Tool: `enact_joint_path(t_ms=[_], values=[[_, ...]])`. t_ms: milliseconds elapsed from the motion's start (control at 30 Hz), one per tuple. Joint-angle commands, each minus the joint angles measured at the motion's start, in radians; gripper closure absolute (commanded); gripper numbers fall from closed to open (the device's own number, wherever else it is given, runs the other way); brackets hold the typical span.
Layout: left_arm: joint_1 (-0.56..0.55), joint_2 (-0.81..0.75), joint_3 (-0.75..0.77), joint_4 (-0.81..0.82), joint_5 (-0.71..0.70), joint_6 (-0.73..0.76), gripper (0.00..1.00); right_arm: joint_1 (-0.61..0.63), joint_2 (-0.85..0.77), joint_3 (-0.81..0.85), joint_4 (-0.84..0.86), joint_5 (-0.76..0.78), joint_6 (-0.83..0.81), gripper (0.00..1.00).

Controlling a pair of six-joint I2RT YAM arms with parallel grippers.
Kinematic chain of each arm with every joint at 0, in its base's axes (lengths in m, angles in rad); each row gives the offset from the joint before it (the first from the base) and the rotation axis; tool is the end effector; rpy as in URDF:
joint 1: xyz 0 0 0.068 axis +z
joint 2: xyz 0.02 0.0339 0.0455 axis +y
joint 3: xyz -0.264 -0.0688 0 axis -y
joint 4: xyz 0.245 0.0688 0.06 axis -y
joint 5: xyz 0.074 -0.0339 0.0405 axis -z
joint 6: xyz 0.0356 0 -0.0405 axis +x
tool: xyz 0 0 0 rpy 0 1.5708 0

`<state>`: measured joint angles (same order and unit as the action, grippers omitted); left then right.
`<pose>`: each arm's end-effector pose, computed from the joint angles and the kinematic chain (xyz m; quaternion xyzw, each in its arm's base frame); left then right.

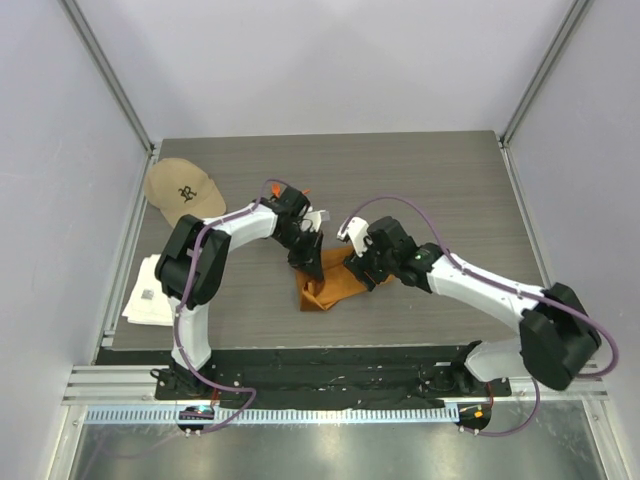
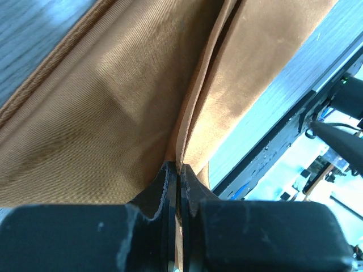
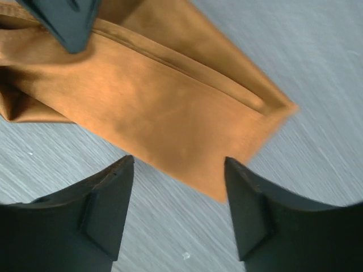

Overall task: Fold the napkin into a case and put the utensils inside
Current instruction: Fold the lower triangle-folded napkin at the center of the board, then smooth out the 2/3-rectangle-folded napkin at the center of the board.

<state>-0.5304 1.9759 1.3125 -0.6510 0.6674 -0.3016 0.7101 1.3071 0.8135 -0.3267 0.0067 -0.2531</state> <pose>0.3165 -0.2112 0.1539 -0.1486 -0.9262 0.3460 0.0208 0.2050 0.1759 0.2250 -0.4299 0.8252 0.0800 0.3577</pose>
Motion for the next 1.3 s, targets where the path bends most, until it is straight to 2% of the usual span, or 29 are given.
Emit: enact_joint_path(t_ms=[0,100,267,300,367,400,433,567,600,667,733,800,967,1067,1267], values=[[0.009,-0.003,0.007,0.039,0.024,-0.022,0.94,-0.067,0.109,0.029,0.118,-0.200,0.061,0.48],[0.012,-0.003,0.021,0.027,0.009,-0.004,0.91,-0.104,0.158,0.021,0.164,-0.244,0.075,0.56],[0.013,0.027,0.074,-0.025,-0.008,0.027,0.85,-0.155,0.193,0.004,0.186,-0.226,0.104,0.61],[0.013,0.028,0.080,-0.036,-0.029,0.030,0.84,-0.165,0.207,-0.003,0.184,-0.223,0.106,0.68],[0.013,0.028,0.100,-0.047,-0.051,0.041,0.80,-0.173,0.213,-0.016,0.179,-0.193,0.107,0.72],[0.013,0.018,0.103,-0.050,-0.086,0.041,0.77,-0.181,0.221,-0.025,0.175,-0.182,0.107,0.74],[0.013,0.017,0.119,-0.056,-0.095,0.047,0.68,-0.184,0.224,-0.028,0.170,-0.174,0.109,0.75],[0.013,-0.032,0.156,-0.075,-0.187,0.053,0.54,-0.199,0.253,-0.022,0.163,-0.178,0.117,0.78],[0.012,-0.084,0.142,-0.076,-0.216,0.050,0.53,-0.204,0.267,-0.014,0.157,-0.182,0.123,0.79],[0.013,-0.156,0.096,-0.049,-0.238,0.022,0.39,-0.210,0.270,-0.005,0.149,-0.191,0.129,0.79],[0.009,-0.279,0.002,-0.033,-0.307,0.007,0.34,-0.213,0.270,-0.007,0.153,-0.209,0.132,0.79],[-0.005,-0.375,-0.080,-0.032,-0.348,0.007,0.13,-0.216,0.271,-0.005,0.155,-0.215,0.132,0.79],[-0.063,-0.411,-0.190,0.063,-0.319,-0.042,0.14,-0.225,0.277,-0.004,0.153,-0.224,0.129,0.79],[-0.077,-0.359,-0.188,0.085,-0.302,-0.060,0.25,-0.228,0.268,-0.007,0.158,-0.234,0.129,0.79],[-0.077,-0.339,-0.202,0.094,-0.301,-0.051,0.36,-0.231,0.251,-0.014,0.163,-0.234,0.126,0.80]])
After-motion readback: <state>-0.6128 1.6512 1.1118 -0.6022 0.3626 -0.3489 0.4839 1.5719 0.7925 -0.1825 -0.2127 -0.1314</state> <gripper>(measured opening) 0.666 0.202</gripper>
